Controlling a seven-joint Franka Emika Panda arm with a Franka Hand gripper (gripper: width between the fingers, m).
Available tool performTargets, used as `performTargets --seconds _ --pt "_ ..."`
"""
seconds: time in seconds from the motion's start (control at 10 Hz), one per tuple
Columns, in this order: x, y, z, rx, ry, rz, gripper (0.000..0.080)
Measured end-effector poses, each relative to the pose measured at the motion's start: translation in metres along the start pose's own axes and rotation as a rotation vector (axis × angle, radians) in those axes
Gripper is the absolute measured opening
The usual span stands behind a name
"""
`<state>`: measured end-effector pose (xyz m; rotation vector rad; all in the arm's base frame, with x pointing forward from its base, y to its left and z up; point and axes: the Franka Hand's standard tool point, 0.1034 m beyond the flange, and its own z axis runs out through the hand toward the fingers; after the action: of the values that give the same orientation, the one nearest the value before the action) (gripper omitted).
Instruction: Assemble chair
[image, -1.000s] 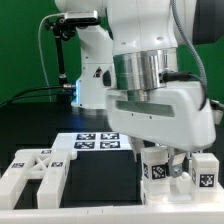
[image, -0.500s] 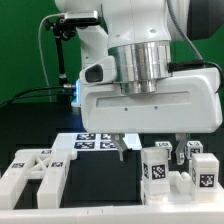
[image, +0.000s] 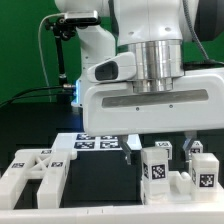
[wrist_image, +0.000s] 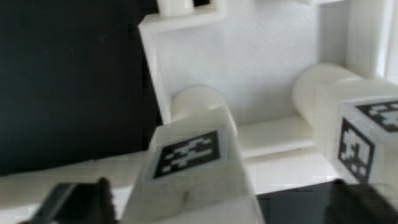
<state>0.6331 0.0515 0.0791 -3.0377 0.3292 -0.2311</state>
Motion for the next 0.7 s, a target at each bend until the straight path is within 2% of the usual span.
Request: performTargets --seconds 0.1,0.2,0.4,0.7 --pt "-0.0002 -0.0005 0.0002 0.000 0.000 0.082 0.0381" --pt "-0.0003 -0.0005 0.0003 0.000 0.000 0.157 0.0284" --pt "-0.0006 -0.0018 0.0009 0.000 -0.001 0.302 0.0285" --pt "0.0050 -0.0043 0.0022 -0.008 0.013 0.768 0.0285"
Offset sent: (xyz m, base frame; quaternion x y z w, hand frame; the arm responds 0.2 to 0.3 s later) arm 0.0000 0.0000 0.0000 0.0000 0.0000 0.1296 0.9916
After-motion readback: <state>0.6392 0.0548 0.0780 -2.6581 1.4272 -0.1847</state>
